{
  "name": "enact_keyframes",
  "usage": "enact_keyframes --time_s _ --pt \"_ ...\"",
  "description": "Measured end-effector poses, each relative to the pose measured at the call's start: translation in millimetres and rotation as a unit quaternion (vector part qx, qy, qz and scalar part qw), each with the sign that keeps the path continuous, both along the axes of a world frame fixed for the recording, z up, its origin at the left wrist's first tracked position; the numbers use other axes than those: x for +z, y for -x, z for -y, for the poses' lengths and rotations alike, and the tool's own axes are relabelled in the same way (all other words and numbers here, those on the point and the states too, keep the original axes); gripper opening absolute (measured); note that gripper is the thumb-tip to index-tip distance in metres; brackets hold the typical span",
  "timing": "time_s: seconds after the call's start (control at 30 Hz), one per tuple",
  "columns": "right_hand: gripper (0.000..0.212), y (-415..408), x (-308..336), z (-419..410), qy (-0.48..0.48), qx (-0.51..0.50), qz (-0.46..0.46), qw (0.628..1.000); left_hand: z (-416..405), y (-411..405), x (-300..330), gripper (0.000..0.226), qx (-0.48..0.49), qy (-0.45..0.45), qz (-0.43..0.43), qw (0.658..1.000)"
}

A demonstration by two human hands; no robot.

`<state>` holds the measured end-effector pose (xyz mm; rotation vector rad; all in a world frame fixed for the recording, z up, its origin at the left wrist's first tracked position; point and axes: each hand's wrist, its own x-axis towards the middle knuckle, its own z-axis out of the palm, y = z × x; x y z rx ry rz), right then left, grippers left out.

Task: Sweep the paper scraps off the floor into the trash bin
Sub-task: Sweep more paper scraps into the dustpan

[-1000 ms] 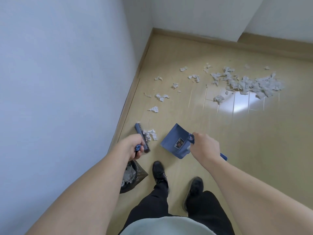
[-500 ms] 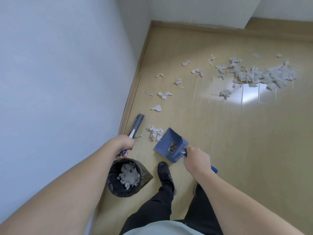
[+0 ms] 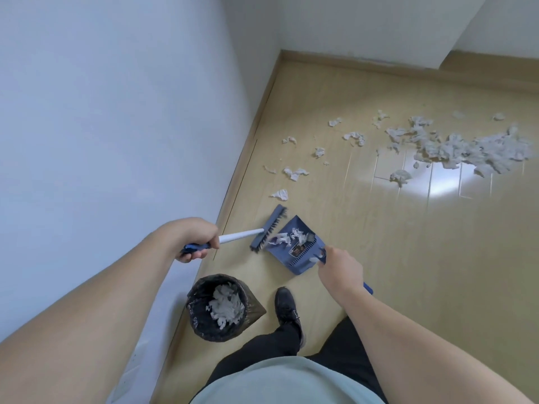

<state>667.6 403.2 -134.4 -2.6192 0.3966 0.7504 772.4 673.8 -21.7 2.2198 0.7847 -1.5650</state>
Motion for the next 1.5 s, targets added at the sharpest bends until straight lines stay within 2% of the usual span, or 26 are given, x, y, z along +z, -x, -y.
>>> enact_keyframes --time_s 0.13,0.3,0.53,0.73,0.93,1.13,1.23,1.37,1.5 --pt "0.013 -7.0 6.5 9.9 0.001 0.013 0.003 1.0 4.8 1.0 -3.2 0.01 -0.005 0.0 0.037 0.999" --pt "0.013 -12.3 5.5 29.4 0.014 0.028 -0.009 0.999 21.1 1.2 -26.9 0.008 0.049 0.004 0.047 0.998" --pt "0.013 -33.3 -23.0 65.3 0.031 0.036 -0.014 0.999 93.0 4.0 -69.1 0.01 0.081 0.023 -0.009 0.996" --pt "0.014 -59.3 -21.3 96.9 0.017 0.055 -0.006 0.998 123.5 -27.1 -28.3 0.017 0.058 0.027 -0.058 0.996" --pt "0.008 -71.2 -5.8 126.8 -0.002 0.03 0.004 1.0 134.5 -55.2 8.8 0.018 0.051 0.013 -0.028 0.998" --pt "0.004 -109.8 -22.8 148.6 0.023 0.016 -0.003 1.0 174.4 -85.7 -42.9 0.005 0.049 -0.024 0.085 0.995" --pt "0.012 -136.9 -37.9 147.3 0.031 0.019 0.012 0.999 189.9 -95.4 -85.7 0.006 0.063 -0.034 0.114 0.991" --pt "0.012 -157.5 -40.0 146.4 0.012 0.018 0.014 1.0 211.0 -83.6 -100.1 0.01 0.064 -0.016 0.081 0.995" --pt "0.01 -153.6 -31.2 151.8 -0.024 0.015 0.0 1.0 214.1 -79.2 -61.4 0.014 0.099 0.011 0.046 0.994"
